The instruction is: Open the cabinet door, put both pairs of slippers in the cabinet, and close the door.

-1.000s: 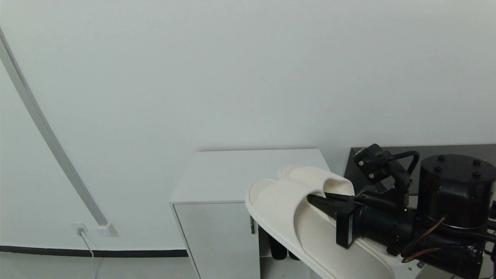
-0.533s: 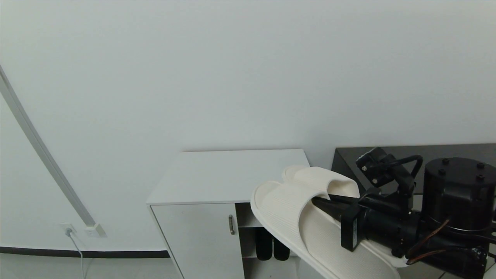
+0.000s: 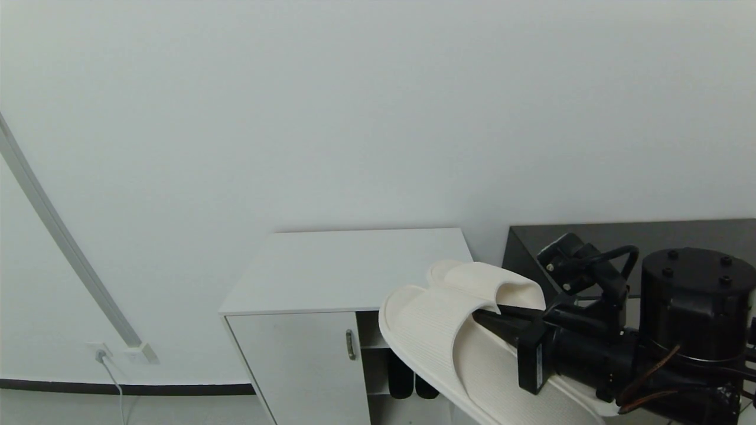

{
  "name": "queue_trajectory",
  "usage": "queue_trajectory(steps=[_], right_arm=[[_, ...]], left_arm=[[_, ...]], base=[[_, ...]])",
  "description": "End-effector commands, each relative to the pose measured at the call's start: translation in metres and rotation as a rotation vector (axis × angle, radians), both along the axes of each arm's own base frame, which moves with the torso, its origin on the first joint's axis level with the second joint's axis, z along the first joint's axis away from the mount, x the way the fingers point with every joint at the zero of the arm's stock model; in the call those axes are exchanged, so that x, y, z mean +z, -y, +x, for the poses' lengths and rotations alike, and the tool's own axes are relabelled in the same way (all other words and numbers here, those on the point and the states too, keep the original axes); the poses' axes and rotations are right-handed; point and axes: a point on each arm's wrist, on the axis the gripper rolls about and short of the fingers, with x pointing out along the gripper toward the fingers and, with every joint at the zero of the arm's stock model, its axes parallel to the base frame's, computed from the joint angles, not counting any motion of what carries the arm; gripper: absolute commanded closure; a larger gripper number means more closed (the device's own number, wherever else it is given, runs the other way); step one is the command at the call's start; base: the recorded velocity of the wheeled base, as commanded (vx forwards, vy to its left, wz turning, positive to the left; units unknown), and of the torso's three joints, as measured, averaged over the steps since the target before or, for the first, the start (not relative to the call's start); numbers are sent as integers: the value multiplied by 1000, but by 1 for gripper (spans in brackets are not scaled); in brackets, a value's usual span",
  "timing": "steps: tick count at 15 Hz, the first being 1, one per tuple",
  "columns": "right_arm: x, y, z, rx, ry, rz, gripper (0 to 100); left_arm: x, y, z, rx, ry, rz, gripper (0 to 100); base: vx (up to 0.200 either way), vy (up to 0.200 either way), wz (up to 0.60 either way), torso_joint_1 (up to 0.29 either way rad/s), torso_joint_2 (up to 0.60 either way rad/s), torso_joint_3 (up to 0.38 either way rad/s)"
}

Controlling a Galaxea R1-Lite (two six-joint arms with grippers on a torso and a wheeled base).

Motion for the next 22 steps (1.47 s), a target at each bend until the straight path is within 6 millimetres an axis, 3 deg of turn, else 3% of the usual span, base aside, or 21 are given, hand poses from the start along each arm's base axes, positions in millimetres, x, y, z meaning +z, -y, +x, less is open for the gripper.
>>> queue_trajectory(steps=[1,11,22], right_arm=[[-1,-1,0,2,-4,-3,100],[-7,-2,-3,16,-20,-20,100],[-12,-4,-2,18,-33,-35,100]], left_arm=[[0,0,0,0,0,0,100],[0,0,0,0,0,0,100],[0,0,0,0,0,0,100]], base=[[0,0,0,0,0,0],[0,0,0,0,0,0],[0,0,0,-143,313,170]])
